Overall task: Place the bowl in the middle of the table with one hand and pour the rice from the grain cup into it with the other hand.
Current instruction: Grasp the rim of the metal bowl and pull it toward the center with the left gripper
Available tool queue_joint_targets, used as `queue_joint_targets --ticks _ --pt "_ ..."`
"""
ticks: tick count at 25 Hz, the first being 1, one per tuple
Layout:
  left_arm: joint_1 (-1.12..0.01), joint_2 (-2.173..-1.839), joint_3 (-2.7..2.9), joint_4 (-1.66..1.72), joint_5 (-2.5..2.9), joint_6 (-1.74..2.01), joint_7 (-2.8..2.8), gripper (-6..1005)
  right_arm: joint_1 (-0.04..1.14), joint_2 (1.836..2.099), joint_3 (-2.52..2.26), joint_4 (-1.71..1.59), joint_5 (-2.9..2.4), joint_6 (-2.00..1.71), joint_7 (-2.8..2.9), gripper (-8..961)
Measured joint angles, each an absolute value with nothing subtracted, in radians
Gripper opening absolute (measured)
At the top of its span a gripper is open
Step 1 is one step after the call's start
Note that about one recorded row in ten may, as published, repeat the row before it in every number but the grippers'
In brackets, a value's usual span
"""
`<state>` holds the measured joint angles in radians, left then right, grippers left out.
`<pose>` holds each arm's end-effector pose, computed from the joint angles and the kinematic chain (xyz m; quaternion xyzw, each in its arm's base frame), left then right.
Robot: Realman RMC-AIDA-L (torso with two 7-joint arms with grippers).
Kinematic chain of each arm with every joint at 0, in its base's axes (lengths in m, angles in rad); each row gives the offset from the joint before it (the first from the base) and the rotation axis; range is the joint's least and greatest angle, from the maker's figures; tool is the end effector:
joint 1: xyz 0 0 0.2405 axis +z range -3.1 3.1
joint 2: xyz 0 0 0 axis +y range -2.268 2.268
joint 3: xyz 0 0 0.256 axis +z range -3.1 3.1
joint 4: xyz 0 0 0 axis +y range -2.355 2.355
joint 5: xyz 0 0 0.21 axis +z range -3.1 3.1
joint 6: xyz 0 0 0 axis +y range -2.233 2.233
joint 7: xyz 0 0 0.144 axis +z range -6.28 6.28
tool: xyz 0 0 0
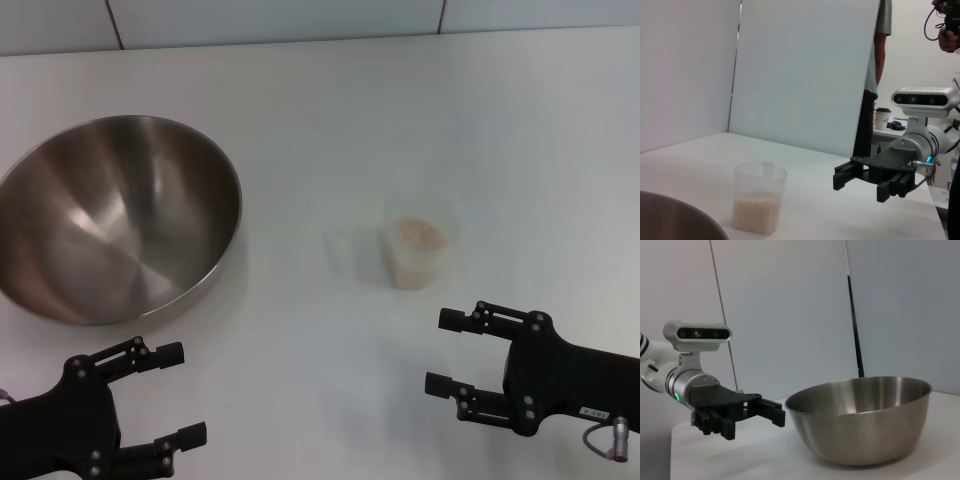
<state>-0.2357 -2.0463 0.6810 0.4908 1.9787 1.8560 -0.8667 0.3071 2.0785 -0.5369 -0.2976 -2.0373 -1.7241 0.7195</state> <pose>-0.3206 0.1988 -0.0062 -0.9363 -0.1260 -0.3121 0.1002 0.3140 0.2109 -0.0418 -0.9230 0.1338 0.3283 0.1497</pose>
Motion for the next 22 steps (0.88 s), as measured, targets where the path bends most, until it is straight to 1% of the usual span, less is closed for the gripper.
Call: queue_joint_targets --ticks 16,22 --pt "-0.235 -2.046 0.681 0.491 1.978 1.87 -0.867 817 0.308 2.08 -0.537 -0.298 -2.039 -1.724 0.719 703" --pt "-0.245 -2.061 0.633 0.483 1.889 1.97 -0.861 817 0.308 2.08 -0.537 -0.296 -2.039 -1.725 0.719 704"
